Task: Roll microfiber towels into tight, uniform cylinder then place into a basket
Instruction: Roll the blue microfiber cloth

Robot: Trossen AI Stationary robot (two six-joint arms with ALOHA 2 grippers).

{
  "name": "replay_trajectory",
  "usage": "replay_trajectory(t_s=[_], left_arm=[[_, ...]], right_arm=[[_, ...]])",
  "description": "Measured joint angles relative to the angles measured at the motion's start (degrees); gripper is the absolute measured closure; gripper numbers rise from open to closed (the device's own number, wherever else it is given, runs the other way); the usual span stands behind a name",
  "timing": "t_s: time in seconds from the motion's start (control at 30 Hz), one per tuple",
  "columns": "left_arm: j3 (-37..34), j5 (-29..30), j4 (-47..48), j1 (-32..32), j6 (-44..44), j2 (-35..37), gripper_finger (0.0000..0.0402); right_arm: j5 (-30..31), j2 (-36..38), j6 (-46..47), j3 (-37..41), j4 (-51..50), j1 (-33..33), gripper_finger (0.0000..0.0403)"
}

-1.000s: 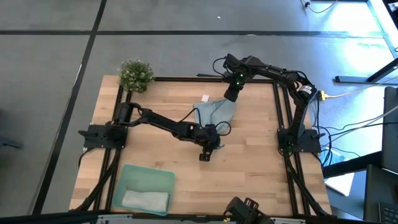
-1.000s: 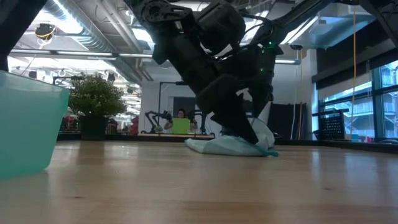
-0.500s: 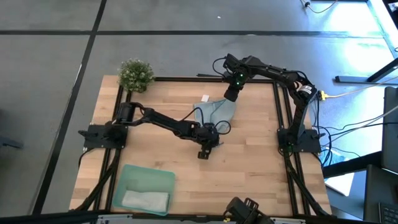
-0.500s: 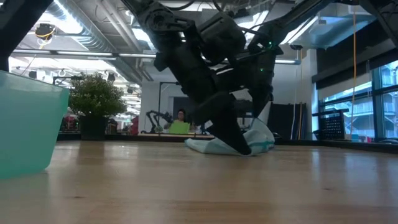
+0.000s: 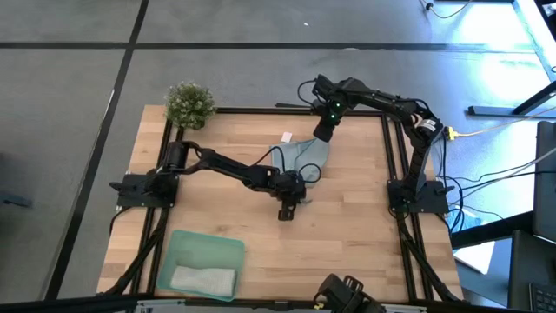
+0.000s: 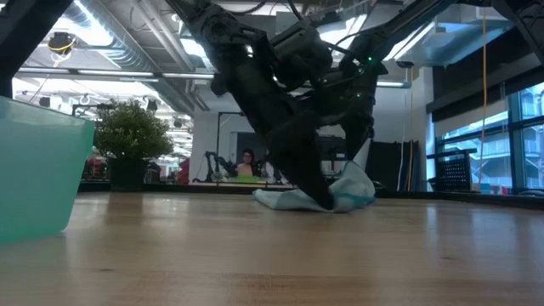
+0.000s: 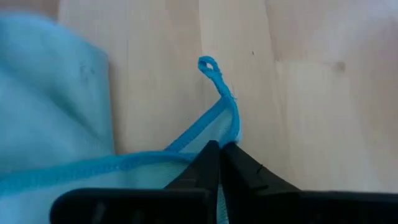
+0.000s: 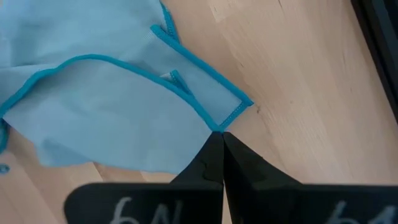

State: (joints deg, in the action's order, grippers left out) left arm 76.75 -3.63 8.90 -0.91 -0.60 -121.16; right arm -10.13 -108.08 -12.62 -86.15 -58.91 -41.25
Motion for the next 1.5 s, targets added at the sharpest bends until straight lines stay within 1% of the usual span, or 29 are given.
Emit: replay_trajectory(t_s=[0.13,0.27,0.37,0.5,0.67,0.77,0.9,1.1,1.2,1.33,1.4,1.5], left_arm=[[-0.31,0.20,5.41,0.03,-2.32,3.20,0.0399],[-0.22,3.06,10.95,0.19,-2.34,8.79,0.0400],[-0.24,6.31,14.20,0.26,-3.42,12.87,0.0400],[-0.09,12.72,16.49,0.61,-5.52,19.18,0.0401],[-0.10,20.20,21.78,2.16,-9.11,26.28,0.0401],[-0.10,23.26,24.58,3.65,-10.92,30.12,0.0401],[-0.13,26.77,25.79,6.07,-11.30,34.24,0.0401],[-0.10,27.52,25.36,10.96,-11.02,39.23,0.0401],[-0.10,27.85,25.51,13.44,-8.80,41.59,0.0401],[-0.10,27.84,25.37,16.56,-1.70,44.08,0.0401],[-0.10,27.82,25.20,18.55,1.58,44.89,0.0401],[-0.10,27.88,24.74,21.67,5.87,45.65,0.0401]], right_arm=[[0.00,1.72,-0.09,0.00,-0.30,-0.15,0.0402],[0.76,4.55,-1.26,0.01,-0.55,-0.20,0.0402],[1.49,7.37,-2.64,-0.02,-1.49,-0.20,0.0402],[1.23,11.40,-2.89,-0.02,-1.40,-0.20,0.0402],[1.76,16.95,-2.88,0.00,-0.66,-0.20,0.0402],[2.35,20.45,-2.87,-0.02,0.19,-0.18,0.0402],[2.99,24.61,-2.54,-0.02,2.63,-0.20,0.0402],[2.99,28.20,0.21,-2.35,3.95,-0.20,0.0402],[4.05,28.51,0.33,-5.13,3.98,-0.20,0.0402],[8.46,28.09,0.31,-8.01,3.98,-0.20,0.0402],[9.95,27.88,0.26,-8.68,4.52,-0.26,0.0402],[10.51,27.77,0.24,-8.70,6.47,-0.26,0.0402]])
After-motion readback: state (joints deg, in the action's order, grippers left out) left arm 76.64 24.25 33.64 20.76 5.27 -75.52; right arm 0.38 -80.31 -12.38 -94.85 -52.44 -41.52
